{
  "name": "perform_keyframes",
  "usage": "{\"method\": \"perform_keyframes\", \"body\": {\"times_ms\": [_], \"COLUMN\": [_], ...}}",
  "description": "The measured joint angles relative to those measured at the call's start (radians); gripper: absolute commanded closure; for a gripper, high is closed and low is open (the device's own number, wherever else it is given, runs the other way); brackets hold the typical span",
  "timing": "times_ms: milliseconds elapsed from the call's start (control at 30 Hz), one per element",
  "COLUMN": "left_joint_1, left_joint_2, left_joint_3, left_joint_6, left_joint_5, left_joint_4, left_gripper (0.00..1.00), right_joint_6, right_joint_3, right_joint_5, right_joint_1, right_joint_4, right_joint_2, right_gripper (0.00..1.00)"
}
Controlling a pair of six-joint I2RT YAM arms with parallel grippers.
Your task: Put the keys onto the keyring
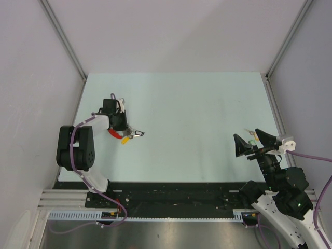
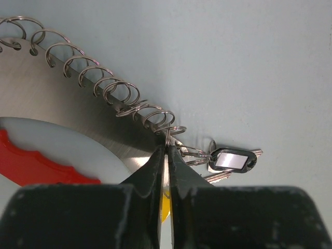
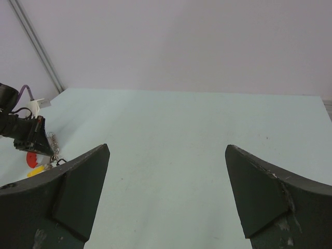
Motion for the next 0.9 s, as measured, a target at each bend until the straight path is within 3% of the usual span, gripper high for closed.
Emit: {"method": "perform_keyframes", "body": {"times_ms": [100, 467, 667, 900], "left_joint_1": [0.000, -0.045, -0.193, -0.473], "left_joint_2": [0.000, -0.067, -0.102, -0.096], "left_joint_3": [0.000, 0.014, 0.156, 0.337], "left_joint_6": [0.002, 0.051, 0.113, 0.176], "left_joint_5": [0.002, -0.020, -0.126, -0.208], "left_joint_4": [0.000, -0.068, -0.208, -0.365], "left_gripper": [1.00, 1.00, 1.00, 1.00], "right_joint_6": [0.000, 0.000, -0.001, 0.001], "right_joint_3": [0.000, 0.000, 0.000, 0.000], "right_joint_5": [0.000, -0.026, -0.092, -0.193], "right_joint_1": [0.000, -0.005, -0.010, -0.011], "right_joint_4": [0.000, 0.000, 0.001, 0.019], "right_joint_2": [0.000, 0.000, 0.000, 0.016], "right_gripper": [0.00, 0.00, 0.00, 0.00]}}
